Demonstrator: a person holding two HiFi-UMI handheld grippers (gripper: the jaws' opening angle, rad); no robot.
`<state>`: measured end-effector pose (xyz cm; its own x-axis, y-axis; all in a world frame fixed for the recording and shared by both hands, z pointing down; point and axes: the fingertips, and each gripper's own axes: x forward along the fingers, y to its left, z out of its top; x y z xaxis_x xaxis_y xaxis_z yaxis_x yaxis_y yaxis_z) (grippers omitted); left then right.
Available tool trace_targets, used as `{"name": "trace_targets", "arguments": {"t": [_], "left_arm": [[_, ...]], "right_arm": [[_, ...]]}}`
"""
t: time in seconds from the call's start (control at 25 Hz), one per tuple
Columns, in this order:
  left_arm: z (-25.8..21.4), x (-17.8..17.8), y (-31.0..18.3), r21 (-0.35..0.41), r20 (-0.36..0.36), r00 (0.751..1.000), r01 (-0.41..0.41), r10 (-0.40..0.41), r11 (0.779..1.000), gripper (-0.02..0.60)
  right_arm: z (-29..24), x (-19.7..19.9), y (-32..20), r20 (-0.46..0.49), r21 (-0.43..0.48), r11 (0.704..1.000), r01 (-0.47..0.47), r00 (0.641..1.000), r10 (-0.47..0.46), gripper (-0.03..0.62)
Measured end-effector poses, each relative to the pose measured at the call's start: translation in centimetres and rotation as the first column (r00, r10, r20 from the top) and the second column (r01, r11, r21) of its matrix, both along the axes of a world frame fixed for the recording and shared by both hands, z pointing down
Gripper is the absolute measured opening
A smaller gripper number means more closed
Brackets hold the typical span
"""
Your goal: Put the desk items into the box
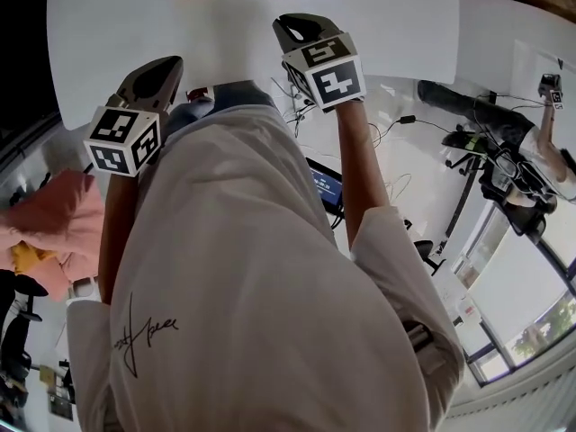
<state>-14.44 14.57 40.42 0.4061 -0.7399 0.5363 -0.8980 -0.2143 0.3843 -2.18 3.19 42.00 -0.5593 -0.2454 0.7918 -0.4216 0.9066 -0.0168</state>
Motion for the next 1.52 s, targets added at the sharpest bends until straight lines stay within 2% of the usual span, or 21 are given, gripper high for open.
{"name": "trace_targets", "arguments": {"t": [0.36,0.56,0.76,1.0,1.16,1.52], "left_arm": [[-1.8,0.1,0.9,0.074,-0.02,1.0,-0.002,0.003,0.997,0.005],[-2.3,1.2,0.8,0.08,-0.028,0.999,-0.026,0.029,0.996,0.005],[-2.5,2.0,1.2,0.104,-0.028,0.996,-0.079,0.083,0.991,0.005],[-3.1,2.1,1.0,0.152,-0.005,0.992,-0.122,0.124,0.981,0.005],[-3.1,1.7,0.3,0.153,0.005,0.987,-0.161,0.162,0.975,0.005],[-3.1,0.7,-2.0,0.161,0.08,0.974,-0.224,0.214,0.961,0.005]], "right_arm": [[-0.7,-0.1,5.3,0.033,-0.007,1.0,-0.004,0.999,0.004,0.04],[-1.3,-0.4,8.1,0.066,-0.027,1.0,-0.005,0.998,0.006,0.035],[-2.2,-1.4,9.4,0.112,-0.032,0.998,-0.045,0.993,0.049,0.035],[-3.4,-1.7,11.0,0.134,-0.017,0.997,-0.079,0.988,0.08,0.035],[-4.2,-1.5,11.3,0.169,-0.02,0.991,-0.131,0.977,0.132,0.035],[-5.6,-1.3,9.4,0.209,-0.001,0.986,-0.165,0.965,0.162,0.035]]}}
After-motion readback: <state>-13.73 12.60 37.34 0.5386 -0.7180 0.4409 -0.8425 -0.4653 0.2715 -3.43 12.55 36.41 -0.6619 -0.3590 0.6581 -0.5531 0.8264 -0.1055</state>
